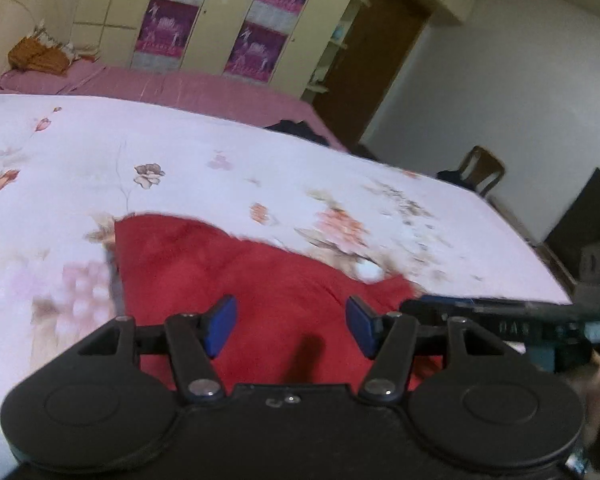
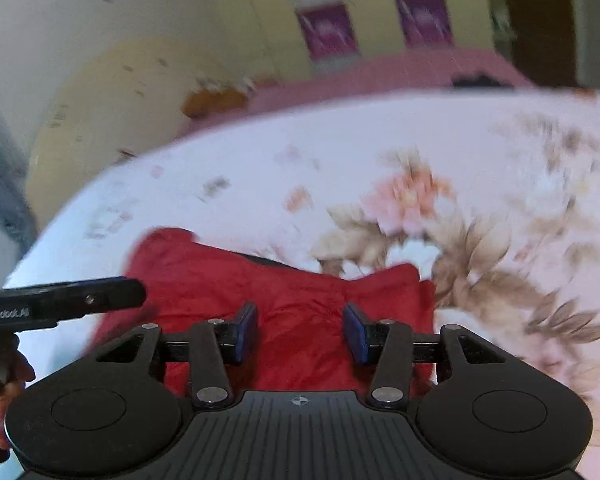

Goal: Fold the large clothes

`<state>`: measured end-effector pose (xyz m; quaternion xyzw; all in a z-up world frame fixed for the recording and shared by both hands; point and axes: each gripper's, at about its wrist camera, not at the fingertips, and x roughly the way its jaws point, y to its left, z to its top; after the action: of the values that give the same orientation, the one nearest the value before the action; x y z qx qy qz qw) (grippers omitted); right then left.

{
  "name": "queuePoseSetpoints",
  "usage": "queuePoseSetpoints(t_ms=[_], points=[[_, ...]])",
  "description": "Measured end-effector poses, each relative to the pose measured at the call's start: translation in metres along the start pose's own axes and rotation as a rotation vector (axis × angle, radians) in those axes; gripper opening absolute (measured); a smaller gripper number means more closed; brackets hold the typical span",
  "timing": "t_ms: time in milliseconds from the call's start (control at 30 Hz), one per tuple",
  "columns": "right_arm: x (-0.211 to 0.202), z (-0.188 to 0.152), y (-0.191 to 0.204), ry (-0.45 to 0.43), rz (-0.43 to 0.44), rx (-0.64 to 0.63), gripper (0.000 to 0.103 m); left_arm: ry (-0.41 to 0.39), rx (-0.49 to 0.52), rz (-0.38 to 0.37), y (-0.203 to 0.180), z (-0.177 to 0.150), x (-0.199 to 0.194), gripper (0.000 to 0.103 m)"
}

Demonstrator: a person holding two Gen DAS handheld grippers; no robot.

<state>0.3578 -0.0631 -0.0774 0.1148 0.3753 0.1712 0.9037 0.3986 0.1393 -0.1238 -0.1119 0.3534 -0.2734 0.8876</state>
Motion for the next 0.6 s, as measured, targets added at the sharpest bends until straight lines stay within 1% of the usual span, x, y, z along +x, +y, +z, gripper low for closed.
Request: queuePoseSetpoints(t_ms=[33,100,133,167,200,300,333,400,467,500,533,600], points=[[-0.007,-0.005,0.001,0.010,0.008,-0.020,0.048,-0.005,0.014,0.001,-0.006,-0.009,-0.008,0.059],[-0.010,-0.021,0.000,0.046,-0.015,-0.059,0.048,0.006,0.027,0.016,-0.016,-0.034,-0.018,0.059],[-0.006,-0.028,-0.002,0.067,-0.031,-0.069,0.048,0.011,0.044,0.040,-0.019,-0.043,-0.018,0.058],[0.001,-0.035,-0.008,0.080,-0.046,-0.062,0.048,0.021,0.077,0.073,-0.023,-0.051,-0.015,0.060],[0.005,-0.039,-0.013,0.083,-0.040,-0.041,0.048,0.027,0.104,0.101,-0.025,-0.058,-0.010,0.060],[0.000,-0.040,-0.016,0.081,-0.058,-0.008,0.048,0.027,0.077,0.125,-0.027,-0.057,-0.011,0.058],[-0.009,-0.039,-0.015,0.068,-0.061,0.002,0.048,0.021,0.072,0.135,-0.029,-0.055,-0.018,0.057],[-0.041,-0.040,-0.008,0.005,-0.018,0.001,0.047,-0.024,0.065,0.113,-0.039,-0.057,-0.043,0.057],[-0.070,-0.047,0.006,-0.026,0.020,-0.029,0.046,-0.038,0.074,0.107,-0.051,-0.066,-0.059,0.057],[-0.080,-0.053,0.014,-0.021,0.046,-0.050,0.031,-0.034,0.092,0.107,-0.058,-0.073,-0.067,0.057],[-0.088,-0.059,0.022,-0.012,0.068,-0.069,0.022,-0.029,0.106,0.112,-0.062,-0.080,-0.071,0.057],[-0.095,-0.077,0.034,0.018,0.085,-0.115,0.022,-0.006,0.117,0.128,-0.068,-0.098,-0.074,0.056]])
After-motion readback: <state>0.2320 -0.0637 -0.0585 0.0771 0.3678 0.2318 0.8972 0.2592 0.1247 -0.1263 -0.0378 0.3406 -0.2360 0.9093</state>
